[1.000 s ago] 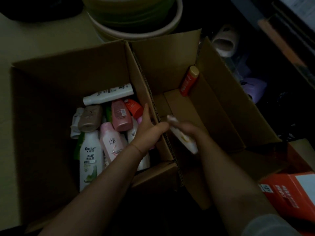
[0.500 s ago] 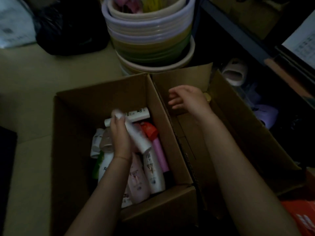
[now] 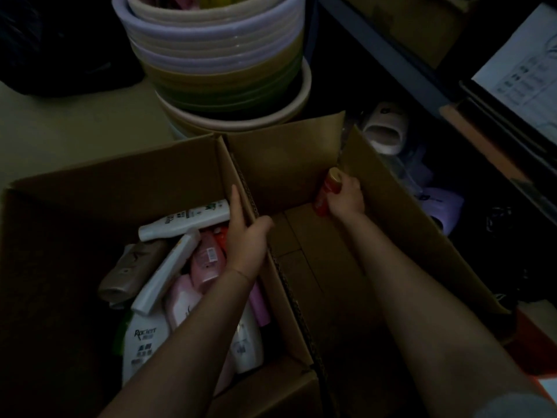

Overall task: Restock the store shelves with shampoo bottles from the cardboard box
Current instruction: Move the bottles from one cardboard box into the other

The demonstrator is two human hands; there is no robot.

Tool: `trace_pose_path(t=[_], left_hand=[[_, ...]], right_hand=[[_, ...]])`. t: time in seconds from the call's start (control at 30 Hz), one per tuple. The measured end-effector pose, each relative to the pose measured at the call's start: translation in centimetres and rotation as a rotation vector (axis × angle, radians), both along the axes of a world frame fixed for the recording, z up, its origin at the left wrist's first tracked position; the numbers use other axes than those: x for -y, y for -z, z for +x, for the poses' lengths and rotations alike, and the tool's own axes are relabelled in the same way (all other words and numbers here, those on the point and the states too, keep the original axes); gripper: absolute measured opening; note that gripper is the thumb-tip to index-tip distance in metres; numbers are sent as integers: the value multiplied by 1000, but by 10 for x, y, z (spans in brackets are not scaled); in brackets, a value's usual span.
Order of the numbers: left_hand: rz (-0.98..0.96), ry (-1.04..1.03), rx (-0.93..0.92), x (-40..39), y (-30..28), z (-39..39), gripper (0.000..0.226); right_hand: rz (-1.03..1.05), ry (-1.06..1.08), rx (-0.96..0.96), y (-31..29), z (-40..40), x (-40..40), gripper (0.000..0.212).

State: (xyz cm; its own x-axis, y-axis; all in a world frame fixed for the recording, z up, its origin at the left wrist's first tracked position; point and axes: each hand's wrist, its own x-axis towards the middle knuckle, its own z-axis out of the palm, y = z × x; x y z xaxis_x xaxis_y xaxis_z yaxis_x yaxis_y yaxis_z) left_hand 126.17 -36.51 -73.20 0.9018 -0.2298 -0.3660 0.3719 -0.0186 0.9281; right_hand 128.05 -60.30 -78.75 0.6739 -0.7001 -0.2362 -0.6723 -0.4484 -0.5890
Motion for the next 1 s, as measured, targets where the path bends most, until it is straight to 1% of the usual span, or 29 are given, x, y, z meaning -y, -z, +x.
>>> trace_pose_path(t=[0.1, 0.17, 0.2, 0.27, 0.3, 0.33, 0.4, 0.47, 0.53, 0.6, 0.7, 0.77, 0.83, 0.9, 0.93, 0.97, 1.0], left_hand=[[-23, -4, -23, -2, 5, 2, 94], [-20, 6, -12, -2, 7, 3, 95], [-20, 8, -7, -2, 7, 3, 94], [-16, 0, -2, -2, 8, 3, 94], [-14, -5, 1, -1, 8, 4, 94], [-11, -7, 5, 0, 9, 5, 94], [0, -6, 14, 1, 8, 6, 93], [-13, -3, 21, 2, 8, 5, 89], [-23, -3, 9, 2, 4, 4, 87], [-7, -3, -18, 3, 1, 5, 87], [45, 2, -24, 2, -8, 2, 89], [61, 21, -25, -1, -16, 1, 90], [73, 65, -36, -9, -22, 0, 89], [132, 141, -86, -23, -27, -4, 86], [161, 172, -119, -32, -29, -8, 75], [179, 185, -149, -44, -30, -12, 57], [181, 155, -190, -56, -31, -16, 37]], right_hand=[[-115, -202, -113, 21, 13, 15, 71], [-171, -214, -193, 32, 25, 16, 72], [-232, -202, -227, 35, 31, 16, 70], [-366, -199, -287, 35, 41, 15, 64], [-401, -203, -313, 35, 45, 15, 59], [-397, -204, -337, 37, 46, 15, 55], [-325, -210, -391, 40, 44, 14, 47], [-268, -226, -407, 40, 35, 10, 43], [-222, -224, -333, 31, 22, 6, 39], [-155, -194, -194, 10, 9, -3, 36], [-169, -166, 73, -34, -11, -26, 31], [-168, -96, 285, -76, -23, -49, 32], [-73, -41, 478, -123, -37, -76, 31], [85, -66, 594, -160, -50, -107, 30], [149, -103, 632, -173, -54, -122, 28], [171, -144, 661, -183, -56, -136, 25], [159, -188, 668, -188, -57, -148, 22]])
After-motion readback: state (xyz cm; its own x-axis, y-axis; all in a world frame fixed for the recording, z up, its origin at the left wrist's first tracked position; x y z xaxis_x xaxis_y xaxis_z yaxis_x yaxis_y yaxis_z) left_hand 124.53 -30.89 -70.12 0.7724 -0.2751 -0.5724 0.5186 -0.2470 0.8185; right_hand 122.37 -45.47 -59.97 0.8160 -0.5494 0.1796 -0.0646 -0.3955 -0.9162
